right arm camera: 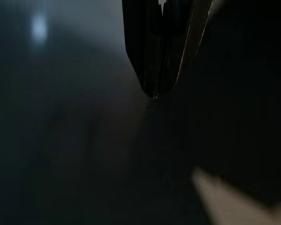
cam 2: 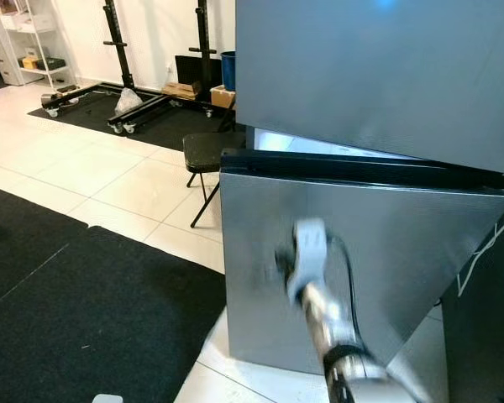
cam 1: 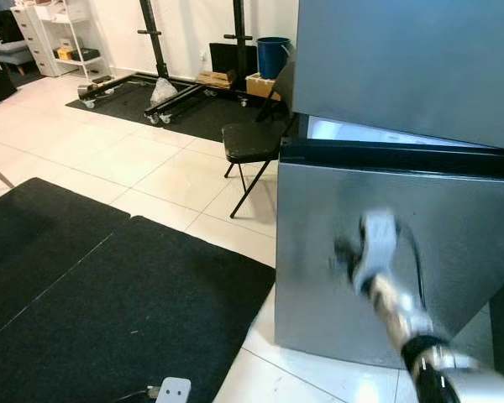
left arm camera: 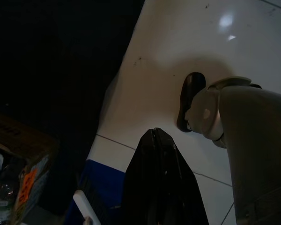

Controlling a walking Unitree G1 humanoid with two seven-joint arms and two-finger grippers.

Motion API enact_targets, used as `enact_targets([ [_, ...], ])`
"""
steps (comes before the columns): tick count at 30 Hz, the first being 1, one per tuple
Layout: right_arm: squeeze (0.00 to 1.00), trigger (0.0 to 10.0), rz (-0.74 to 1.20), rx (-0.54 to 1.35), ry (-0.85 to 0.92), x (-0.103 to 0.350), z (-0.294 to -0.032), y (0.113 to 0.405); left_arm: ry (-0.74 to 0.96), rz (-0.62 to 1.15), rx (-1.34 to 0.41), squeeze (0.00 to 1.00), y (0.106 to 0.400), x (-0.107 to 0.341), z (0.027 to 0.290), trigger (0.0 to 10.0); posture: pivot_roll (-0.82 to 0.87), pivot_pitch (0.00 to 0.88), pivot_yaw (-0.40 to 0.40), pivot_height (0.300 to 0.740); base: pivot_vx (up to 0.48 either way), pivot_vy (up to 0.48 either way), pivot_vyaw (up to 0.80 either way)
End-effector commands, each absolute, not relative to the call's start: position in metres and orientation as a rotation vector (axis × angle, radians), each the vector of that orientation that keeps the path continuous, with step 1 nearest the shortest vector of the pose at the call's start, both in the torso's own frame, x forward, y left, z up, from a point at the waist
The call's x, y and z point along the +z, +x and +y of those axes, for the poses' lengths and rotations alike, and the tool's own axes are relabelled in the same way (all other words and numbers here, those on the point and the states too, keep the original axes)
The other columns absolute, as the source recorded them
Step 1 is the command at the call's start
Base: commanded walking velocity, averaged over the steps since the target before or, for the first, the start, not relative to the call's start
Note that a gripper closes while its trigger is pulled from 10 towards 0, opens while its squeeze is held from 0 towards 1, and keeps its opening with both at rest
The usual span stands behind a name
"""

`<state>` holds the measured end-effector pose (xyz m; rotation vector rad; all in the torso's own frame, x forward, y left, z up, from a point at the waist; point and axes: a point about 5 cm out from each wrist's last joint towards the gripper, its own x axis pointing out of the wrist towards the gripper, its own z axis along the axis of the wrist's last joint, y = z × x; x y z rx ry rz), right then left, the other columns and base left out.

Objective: Restocking fridge

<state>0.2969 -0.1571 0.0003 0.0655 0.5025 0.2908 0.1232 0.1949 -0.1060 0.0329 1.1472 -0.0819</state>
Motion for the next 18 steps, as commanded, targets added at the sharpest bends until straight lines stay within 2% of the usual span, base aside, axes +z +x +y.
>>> enact_targets([
  [1,0.0,10.0,0.543,0.277,0.015,-0.005,-0.166,0.292,0.018,1.192,-0.098,0.0,0.111,-0.111,0.188,10.0,-0.01,0.0,-0.03,0.74,0.0,0.0,0.0],
  [2,0.0,10.0,0.543,0.277,0.015,-0.005,-0.166,0.292,0.018,1.192,-0.098,0.0,0.111,-0.111,0.188,10.0,-0.01,0.0,-0.03,0.74,0.0,0.0,0.0],
  [3,0.0,10.0,0.632,0.248,-0.016,-0.023,-0.175,0.272,0.019,1.192,-0.097,0.0,0.111,-0.111,0.188,10.0,-0.01,0.0,-0.028,0.74,0.0,0.0,0.0],
  [4,0.0,10.0,0.632,0.248,-0.016,-0.023,-0.175,0.272,0.019,1.192,-0.097,0.0,0.111,-0.111,0.188,10.0,-0.01,0.0,-0.028,0.74,0.0,0.0,0.0],
  [5,0.0,10.0,0.723,0.221,-0.035,-0.041,-0.185,0.249,0.02,1.192,-0.098,0.0,0.111,-0.111,0.188,10.0,-0.02,0.0,-0.025,0.74,0.0,0.0,0.0],
  [6,0.0,10.0,0.723,0.221,-0.035,-0.041,-0.185,0.249,0.02,1.192,-0.098,0.0,0.111,-0.111,0.188,10.0,-0.02,0.0,-0.025,0.74,0.0,0.0,0.0],
  [7,0.0,10.0,0.801,0.192,-0.043,-0.055,-0.193,0.228,0.023,1.191,-0.099,0.0,0.111,-0.11,0.189,10.0,-0.02,0.0,-0.022,0.74,0.0,0.0,0.0],
  [11,0.0,10.0,0.979,0.148,-0.082,-0.081,-0.208,0.18,0.035,1.184,-0.109,0.0,0.113,-0.11,0.189,10.0,-0.02,0.0,-0.016,0.74,0.0,0.0,0.0],
  [12,0.0,10.0,0.979,0.148,-0.082,-0.081,-0.208,0.18,0.035,1.184,-0.109,0.0,0.113,-0.11,0.189,10.0,-0.02,0.0,-0.016,0.74,0.0,0.0,0.0],
  [14,0.0,10.0,1.062,0.145,-0.111,-0.091,-0.213,0.157,0.041,1.177,-0.12,0.0,0.115,-0.109,0.189,10.0,-0.02,0.0,-0.015,0.74,0.0,0.0,0.0],
  [18,0.0,10.0,1.134,0.144,-0.145,-0.097,-0.218,0.137,0.057,1.179,-0.132,0.0,0.116,-0.109,0.189,10.0,-0.02,0.0,-0.015,0.74,0.0,0.0,0.0],
])
